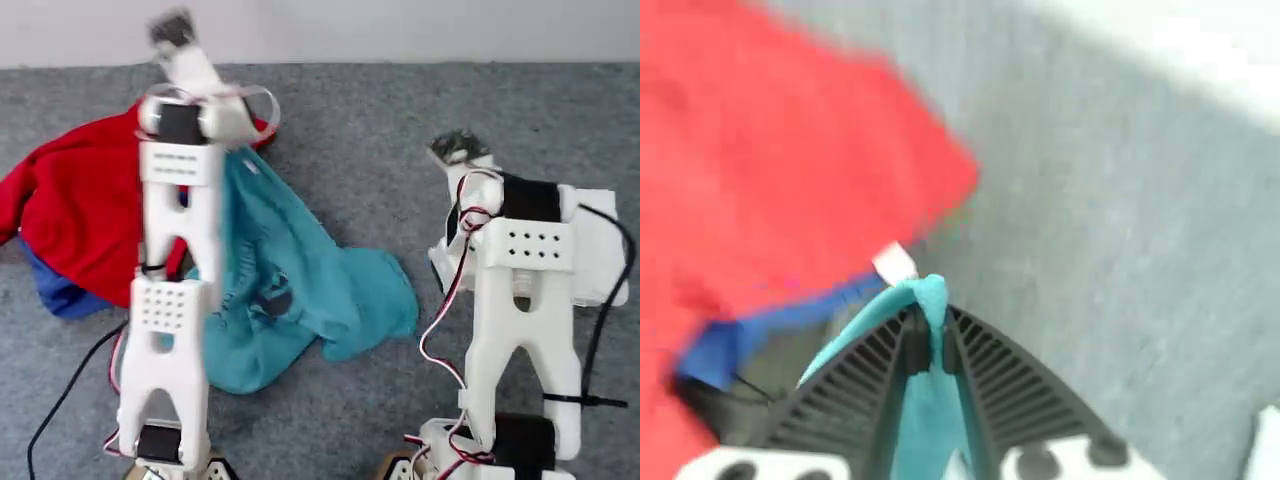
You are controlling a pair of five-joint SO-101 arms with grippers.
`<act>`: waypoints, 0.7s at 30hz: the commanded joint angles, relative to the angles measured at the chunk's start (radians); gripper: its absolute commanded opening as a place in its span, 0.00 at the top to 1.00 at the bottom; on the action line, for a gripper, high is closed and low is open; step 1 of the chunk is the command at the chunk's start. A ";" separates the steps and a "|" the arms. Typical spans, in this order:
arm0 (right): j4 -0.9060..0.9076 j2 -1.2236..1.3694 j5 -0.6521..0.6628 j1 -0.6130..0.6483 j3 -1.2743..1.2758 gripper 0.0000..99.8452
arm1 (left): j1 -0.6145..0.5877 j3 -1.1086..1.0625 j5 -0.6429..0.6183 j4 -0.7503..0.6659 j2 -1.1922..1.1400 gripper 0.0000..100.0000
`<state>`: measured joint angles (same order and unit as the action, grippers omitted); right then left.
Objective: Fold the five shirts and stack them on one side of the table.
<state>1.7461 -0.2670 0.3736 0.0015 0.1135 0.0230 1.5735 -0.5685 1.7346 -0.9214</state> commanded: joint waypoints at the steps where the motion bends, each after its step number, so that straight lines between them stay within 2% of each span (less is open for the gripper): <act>1: 0.025 -0.038 -0.020 0.107 -0.063 0.60 | -0.077 -0.051 0.051 0.023 0.245 0.99; 6: -0.012 0.019 -0.068 0.274 -0.060 0.65 | -0.215 -0.295 0.121 0.023 0.453 0.99; 9: -0.062 0.117 -0.120 0.346 -0.064 0.69 | -0.318 -0.456 0.138 0.023 0.537 0.99; 13: -0.120 0.272 -0.127 0.438 -0.112 0.73 | -0.427 -0.657 0.189 0.018 0.598 0.99; 19: -0.170 0.506 -0.129 0.473 -0.324 0.73 | -0.512 -0.895 0.244 0.017 0.690 0.99; 21: -0.166 0.579 -0.181 0.472 -0.427 0.73 | -0.517 -0.987 0.264 0.009 0.715 0.99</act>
<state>1.5927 0.2547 0.2478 0.4680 -0.1580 -0.4818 0.6774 -0.3322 1.7346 -0.2877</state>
